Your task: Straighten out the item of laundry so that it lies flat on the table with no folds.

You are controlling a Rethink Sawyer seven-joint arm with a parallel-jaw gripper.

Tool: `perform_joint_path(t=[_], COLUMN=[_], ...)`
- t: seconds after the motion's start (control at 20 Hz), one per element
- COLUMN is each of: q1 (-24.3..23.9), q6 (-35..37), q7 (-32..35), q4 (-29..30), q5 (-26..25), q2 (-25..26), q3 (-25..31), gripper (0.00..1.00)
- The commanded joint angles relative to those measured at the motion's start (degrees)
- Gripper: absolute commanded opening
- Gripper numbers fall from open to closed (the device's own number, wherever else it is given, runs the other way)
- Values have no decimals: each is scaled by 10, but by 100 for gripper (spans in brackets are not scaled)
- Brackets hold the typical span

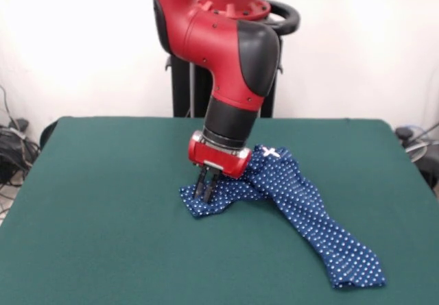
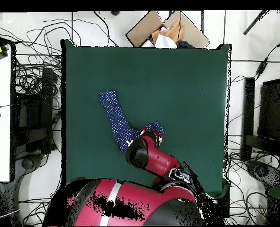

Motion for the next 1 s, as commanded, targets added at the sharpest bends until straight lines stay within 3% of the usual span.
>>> perform_joint_path(t=[0.05,0.35,0.65,0.8,1.0], q1=[17,2,3,20,28], q6=[115,144,119,80,79], q7=[75,56,32,19,20], q4=[-48,-76,-141,-159,-175], q5=[16,0,-19,-48,-65], q2=[36,26,45,48,46], q3=[60,68,55,31,19], gripper=[0,0,0,0,0])
